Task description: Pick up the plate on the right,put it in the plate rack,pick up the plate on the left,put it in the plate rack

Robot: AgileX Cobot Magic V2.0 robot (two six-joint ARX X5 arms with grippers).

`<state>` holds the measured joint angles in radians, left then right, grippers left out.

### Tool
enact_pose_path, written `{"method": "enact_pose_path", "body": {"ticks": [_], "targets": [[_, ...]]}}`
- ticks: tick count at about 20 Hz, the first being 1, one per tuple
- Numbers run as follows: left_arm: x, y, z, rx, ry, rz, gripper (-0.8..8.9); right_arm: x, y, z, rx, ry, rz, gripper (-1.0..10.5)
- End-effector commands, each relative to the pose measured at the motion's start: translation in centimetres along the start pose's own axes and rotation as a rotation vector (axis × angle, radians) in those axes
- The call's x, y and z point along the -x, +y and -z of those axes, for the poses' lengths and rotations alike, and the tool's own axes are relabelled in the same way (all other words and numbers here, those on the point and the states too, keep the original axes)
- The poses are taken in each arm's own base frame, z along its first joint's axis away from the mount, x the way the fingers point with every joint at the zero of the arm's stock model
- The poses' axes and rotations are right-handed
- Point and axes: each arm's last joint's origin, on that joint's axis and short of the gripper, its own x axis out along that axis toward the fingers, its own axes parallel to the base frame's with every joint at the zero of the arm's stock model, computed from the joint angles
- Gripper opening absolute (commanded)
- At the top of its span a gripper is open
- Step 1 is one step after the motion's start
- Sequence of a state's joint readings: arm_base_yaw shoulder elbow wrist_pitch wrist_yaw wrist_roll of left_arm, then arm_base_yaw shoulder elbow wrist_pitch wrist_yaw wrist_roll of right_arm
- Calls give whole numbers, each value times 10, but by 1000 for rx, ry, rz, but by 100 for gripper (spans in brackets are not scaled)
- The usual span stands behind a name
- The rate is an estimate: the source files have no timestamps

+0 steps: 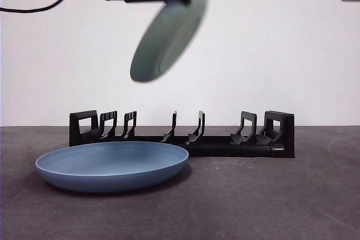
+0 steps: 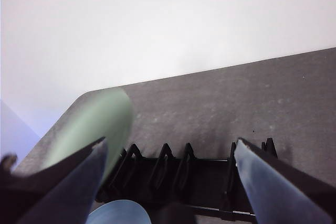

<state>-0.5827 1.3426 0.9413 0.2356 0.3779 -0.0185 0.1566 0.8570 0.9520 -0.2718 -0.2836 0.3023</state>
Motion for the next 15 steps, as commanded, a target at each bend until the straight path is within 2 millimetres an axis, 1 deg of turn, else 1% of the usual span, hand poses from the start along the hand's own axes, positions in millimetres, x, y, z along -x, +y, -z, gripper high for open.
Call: {"method": "enact_pose_path", "body": {"ticks": [1,5,10,13,15], "targets": [[11,25,-12,189,-134,-16,-9,0,-1,0,2,8,11,409],[26,58,-19,328,-245,-27,-9,-1,-2,2,-4,24,18,409],[36,98,-11,458,-304,-12,-9,-1,-2,2,-4,26,19,409],[35,111,-3,504,-295,8,-9,-1,-2,2,-4,26,19,409],[34,115,2,515,-280,7,-9,-1,-2,2,-4,26,19,409]]}}
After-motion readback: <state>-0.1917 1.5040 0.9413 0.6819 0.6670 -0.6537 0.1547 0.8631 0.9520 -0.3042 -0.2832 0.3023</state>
